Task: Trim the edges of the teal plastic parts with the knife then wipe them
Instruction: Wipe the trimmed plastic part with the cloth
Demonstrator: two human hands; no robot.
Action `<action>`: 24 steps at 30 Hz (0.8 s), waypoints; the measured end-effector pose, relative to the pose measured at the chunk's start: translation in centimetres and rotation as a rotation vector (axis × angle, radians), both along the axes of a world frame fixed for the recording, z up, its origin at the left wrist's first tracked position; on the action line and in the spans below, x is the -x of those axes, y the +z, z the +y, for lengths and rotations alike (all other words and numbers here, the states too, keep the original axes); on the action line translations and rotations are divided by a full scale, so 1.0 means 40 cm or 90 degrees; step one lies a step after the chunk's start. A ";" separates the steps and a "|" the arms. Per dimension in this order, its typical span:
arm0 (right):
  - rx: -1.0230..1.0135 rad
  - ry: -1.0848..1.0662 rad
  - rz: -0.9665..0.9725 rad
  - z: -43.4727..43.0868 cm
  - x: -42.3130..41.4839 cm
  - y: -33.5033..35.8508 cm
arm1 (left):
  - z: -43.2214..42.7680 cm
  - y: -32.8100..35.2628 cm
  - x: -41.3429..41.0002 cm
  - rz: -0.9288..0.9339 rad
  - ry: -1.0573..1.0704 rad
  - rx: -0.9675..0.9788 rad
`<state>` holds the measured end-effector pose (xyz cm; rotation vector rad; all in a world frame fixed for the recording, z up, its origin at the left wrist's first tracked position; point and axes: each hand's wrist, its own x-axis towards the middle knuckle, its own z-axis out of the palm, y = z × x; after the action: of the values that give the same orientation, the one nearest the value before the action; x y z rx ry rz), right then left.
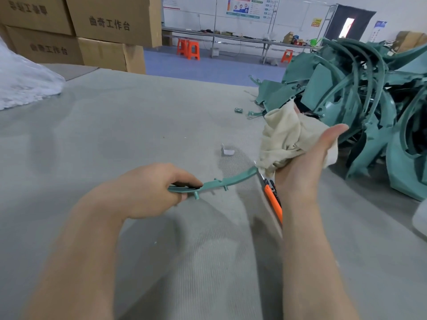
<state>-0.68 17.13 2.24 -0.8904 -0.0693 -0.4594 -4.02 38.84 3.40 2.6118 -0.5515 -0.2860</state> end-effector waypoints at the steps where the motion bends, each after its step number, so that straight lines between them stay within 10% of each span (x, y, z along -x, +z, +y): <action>1: 0.015 0.023 -0.006 -0.007 -0.002 0.005 | 0.000 0.000 0.000 0.001 -0.002 0.002; 8: 0.251 -0.174 0.067 -0.029 -0.032 -0.016 | 0.006 -0.008 0.002 -0.012 -0.003 -0.002; 24: -0.072 -0.018 0.109 -0.034 -0.057 -0.057 | -0.008 -0.005 -0.001 -0.025 -0.005 -0.017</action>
<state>1.58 15.79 -0.03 -0.8162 0.1247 -0.4084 -3.97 38.54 3.20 2.6461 -0.5754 -0.2463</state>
